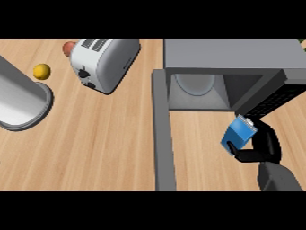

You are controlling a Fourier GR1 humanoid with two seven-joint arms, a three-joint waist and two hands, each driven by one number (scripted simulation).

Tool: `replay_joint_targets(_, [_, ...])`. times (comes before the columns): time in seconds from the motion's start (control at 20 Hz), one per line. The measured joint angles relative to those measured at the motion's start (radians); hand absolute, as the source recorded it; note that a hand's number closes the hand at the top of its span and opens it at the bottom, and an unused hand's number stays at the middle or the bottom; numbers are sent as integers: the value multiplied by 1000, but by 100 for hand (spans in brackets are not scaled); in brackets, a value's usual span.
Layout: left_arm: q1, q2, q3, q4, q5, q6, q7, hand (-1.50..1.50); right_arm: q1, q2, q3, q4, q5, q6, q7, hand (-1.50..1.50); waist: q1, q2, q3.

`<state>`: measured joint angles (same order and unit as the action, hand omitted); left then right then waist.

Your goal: Pick up the milk, place it into the microwave and close the microwave

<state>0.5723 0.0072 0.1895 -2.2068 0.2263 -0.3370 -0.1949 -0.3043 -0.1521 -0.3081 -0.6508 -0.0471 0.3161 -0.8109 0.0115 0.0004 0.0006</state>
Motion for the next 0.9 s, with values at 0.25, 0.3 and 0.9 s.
replay_joint_targets(0.25, [2, 5, 36, 9, 30, -22, -3, -150, 30, 38, 43, -75, -18, 22, 11, 150, -6, -2, -1])
replay_joint_targets(0.3, [2, 3, 36, 16, 23, -22, -13, -150, 43, 50, 60, -110, -15, 21, 22, 150, -7, -2, -1])
replay_joint_targets(0.9, [21, 11, 116, 11, 94, -78, 0, -150, 353, 144, 333, -725, -55, -91, 290, 150, -15, -5, -2])
